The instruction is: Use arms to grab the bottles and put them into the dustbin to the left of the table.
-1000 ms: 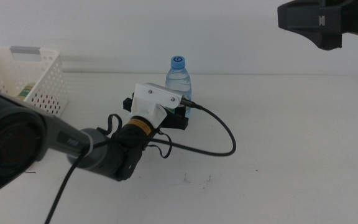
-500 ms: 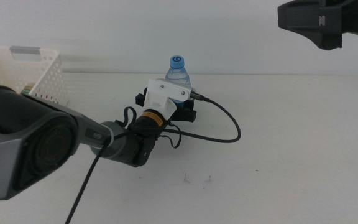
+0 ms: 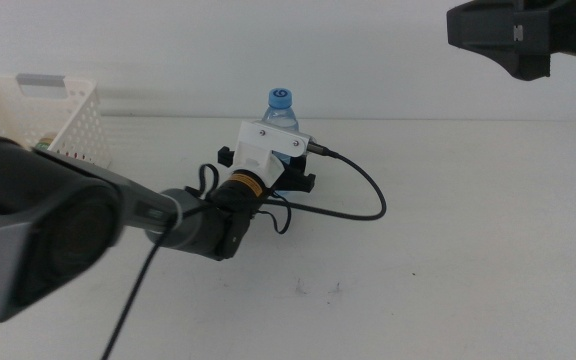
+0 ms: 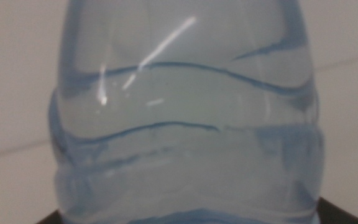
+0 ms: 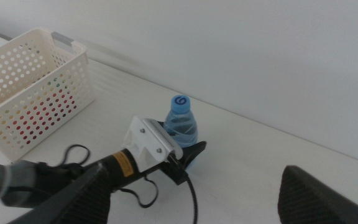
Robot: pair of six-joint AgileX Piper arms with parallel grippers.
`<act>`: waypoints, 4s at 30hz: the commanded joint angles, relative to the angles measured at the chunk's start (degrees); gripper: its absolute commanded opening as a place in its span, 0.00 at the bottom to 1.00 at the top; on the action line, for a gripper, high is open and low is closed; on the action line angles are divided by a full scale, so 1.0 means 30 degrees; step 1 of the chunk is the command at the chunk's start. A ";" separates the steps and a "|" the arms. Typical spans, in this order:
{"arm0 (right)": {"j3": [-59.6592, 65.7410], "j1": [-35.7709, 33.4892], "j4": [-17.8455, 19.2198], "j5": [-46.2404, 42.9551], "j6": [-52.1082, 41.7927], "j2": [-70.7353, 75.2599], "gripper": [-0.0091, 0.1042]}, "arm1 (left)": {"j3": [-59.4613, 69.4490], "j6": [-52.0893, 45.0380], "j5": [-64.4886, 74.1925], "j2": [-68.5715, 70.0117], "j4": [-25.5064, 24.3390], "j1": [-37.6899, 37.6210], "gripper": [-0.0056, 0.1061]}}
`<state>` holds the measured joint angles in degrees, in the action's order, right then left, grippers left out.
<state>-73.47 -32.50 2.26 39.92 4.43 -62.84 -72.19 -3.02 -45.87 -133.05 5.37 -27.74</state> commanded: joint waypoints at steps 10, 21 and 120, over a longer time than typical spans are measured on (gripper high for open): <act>-0.0081 -0.0055 0.0120 -0.0138 -0.0127 0.0068 0.86 | 0.4374 0.0592 1.1857 1.0456 0.0183 0.0096 0.03; -0.0081 -0.0055 0.0120 -0.0138 -0.0127 0.0068 0.86 | -0.2549 -0.4661 3.3179 1.5266 0.0669 0.5260 0.03; 0.9290 0.2208 -0.1273 -0.9741 -0.0127 0.3824 0.86 | 1.0618 0.1006 2.2473 3.4205 -0.0665 0.6646 0.87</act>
<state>-50.98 -27.98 -2.09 17.85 4.43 -54.00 -44.54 0.00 27.15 -33.74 2.27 -9.45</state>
